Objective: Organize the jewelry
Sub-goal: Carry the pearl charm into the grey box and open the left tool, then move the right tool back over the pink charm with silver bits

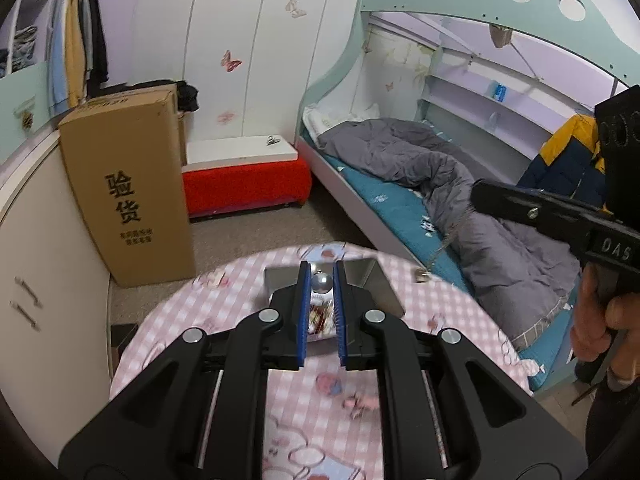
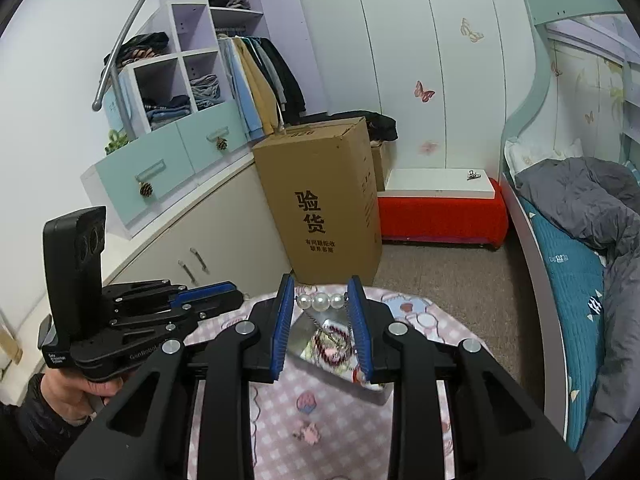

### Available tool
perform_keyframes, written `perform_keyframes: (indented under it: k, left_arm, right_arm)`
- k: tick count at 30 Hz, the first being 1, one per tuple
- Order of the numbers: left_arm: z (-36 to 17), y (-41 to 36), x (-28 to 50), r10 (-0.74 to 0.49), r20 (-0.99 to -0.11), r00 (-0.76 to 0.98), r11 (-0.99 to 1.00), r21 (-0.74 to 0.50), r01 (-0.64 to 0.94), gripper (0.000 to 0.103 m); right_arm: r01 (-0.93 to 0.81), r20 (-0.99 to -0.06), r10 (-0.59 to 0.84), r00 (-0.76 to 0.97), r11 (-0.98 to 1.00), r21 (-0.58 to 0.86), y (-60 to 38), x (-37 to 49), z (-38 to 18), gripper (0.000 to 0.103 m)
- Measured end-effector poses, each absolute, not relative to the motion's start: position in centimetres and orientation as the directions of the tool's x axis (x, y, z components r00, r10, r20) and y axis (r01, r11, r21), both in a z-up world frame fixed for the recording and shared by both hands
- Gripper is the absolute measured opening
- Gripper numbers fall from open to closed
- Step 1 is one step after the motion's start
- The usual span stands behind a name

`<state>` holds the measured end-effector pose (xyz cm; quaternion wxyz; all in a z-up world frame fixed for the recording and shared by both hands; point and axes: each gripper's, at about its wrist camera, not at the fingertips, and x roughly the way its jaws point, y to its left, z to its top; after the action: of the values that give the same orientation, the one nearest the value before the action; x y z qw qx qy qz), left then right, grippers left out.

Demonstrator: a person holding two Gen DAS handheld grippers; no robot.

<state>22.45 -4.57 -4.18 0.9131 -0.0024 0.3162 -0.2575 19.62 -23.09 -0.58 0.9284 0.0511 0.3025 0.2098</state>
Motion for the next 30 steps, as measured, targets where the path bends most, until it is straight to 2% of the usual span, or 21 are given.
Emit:
perform_keyframes:
  k: [7, 13, 14, 15, 16, 17, 19, 30]
  left_arm:
    - [-3.0, -6.9, 25.9, -0.495, -0.589, 0.639, 0.852, -0.185, 0.49, 0.011]
    - [-5.5, -8.2, 28.5, -0.494, -0.65, 0.577, 0.85, -0.223, 0.477, 0.012]
    - [-6.1, -8.5, 28.8, -0.485, -0.667, 0.566, 0.853, -0.217, 0.475, 0.012]
    - [-6.9, -8.8, 29.2, -0.46, -0.696, 0.551, 0.863, -0.204, 0.462, 0.013]
    - [-7.3, -8.9, 29.6, -0.434, -0.716, 0.547, 0.874, -0.189, 0.447, 0.024]
    - [-7.9, -9.0, 29.9, -0.393, -0.739, 0.548, 0.893, -0.164, 0.42, 0.052]
    - [-8.3, -8.5, 30.1, -0.306, -0.747, 0.591, 0.932, -0.109, 0.345, 0.09]
    - [-6.1, -5.9, 27.1, -0.21, -0.645, 0.735, 0.97, -0.04, 0.242, 0.091]
  right_arm:
    - [-0.322, -0.58, 0.412, 0.703, 0.911, 0.256, -23.4, 23.6, -1.5, 0.026]
    - [-0.269, -0.65, 0.403, 0.644, 0.915, 0.301, -23.3, 26.6, -4.6, 0.027]
    - [-0.255, -0.664, 0.398, 0.633, 0.917, 0.307, -23.4, 26.9, -5.2, 0.031]
    - [-0.227, -0.682, 0.392, 0.618, 0.919, 0.322, -23.6, 27.3, -6.1, 0.04]
    - [-0.197, -0.693, 0.386, 0.608, 0.92, 0.339, -23.9, 27.6, -6.9, 0.068]
    - [-0.176, -0.695, 0.379, 0.611, 0.921, 0.348, -24.2, 27.7, -7.4, 0.086]
    - [-0.124, -0.688, 0.359, 0.63, 0.922, 0.367, -25.1, 27.5, -8.1, 0.095]
    - [-0.051, -0.674, 0.297, 0.676, 0.932, 0.359, -26.8, 26.3, -7.7, 0.095]
